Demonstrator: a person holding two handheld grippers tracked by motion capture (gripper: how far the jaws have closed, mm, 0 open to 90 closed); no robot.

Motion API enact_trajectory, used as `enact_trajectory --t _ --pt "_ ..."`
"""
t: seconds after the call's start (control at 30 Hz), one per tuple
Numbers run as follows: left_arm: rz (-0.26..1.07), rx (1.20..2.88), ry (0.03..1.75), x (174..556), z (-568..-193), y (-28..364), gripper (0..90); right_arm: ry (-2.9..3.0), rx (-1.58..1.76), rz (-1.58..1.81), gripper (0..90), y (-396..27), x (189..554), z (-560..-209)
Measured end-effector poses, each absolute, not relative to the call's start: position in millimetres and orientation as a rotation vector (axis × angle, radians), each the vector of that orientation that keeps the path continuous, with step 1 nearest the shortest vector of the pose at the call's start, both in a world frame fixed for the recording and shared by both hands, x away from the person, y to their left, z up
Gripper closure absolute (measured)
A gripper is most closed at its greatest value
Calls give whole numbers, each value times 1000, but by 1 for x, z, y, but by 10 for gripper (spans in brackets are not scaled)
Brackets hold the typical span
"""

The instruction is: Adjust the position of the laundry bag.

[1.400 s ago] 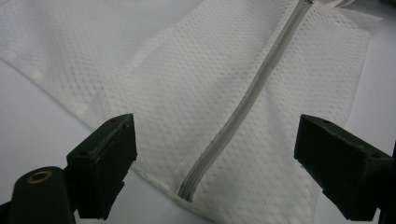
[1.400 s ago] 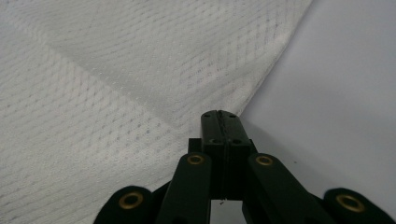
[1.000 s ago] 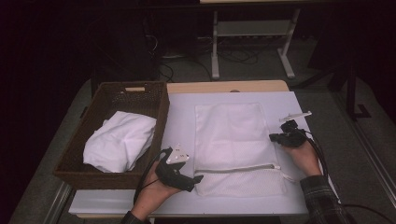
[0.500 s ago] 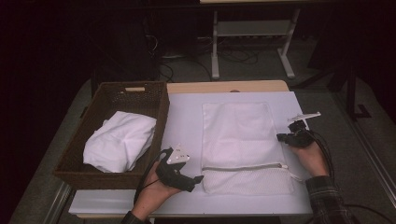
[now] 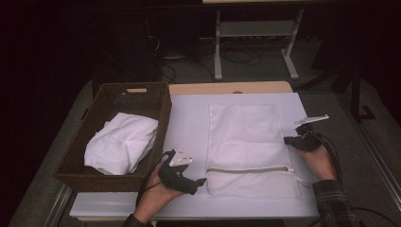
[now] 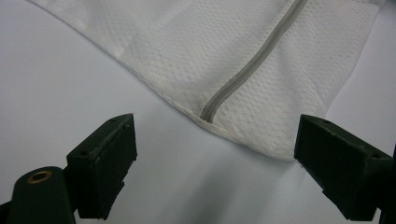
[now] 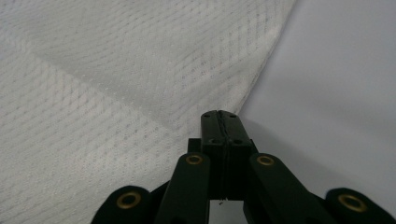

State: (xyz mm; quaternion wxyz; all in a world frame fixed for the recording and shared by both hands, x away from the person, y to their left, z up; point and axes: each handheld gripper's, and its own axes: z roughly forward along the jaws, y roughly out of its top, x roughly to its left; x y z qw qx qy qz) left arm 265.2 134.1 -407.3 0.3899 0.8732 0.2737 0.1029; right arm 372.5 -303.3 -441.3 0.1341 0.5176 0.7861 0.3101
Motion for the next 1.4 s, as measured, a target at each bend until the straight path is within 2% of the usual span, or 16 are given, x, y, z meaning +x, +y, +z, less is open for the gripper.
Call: enact_trajectory --t 0.1,0.17,0.23,0.37,0.63,0.77,1.4 --pt "260 2220 697 265 -408 134 125 2266 1497 919 748 -304 372 -440" --pt "257 2220 697 265 -408 133 125 2255 1491 938 625 -305 370 -437" --pt "257 2222 696 265 -409 133 125 2255 1493 951 549 -305 368 -435" --pt "255 2221 695 265 -409 133 125 2263 1469 957 484 -305 361 -430" --pt "256 2215 688 264 -412 134 125 2264 1436 996 475 -306 342 -421" --pt "258 2215 682 264 -412 134 125 2252 1420 1030 528 -308 332 -418" --pt "262 2221 677 263 -413 135 125 2240 1435 1055 643 -322 297 -421"
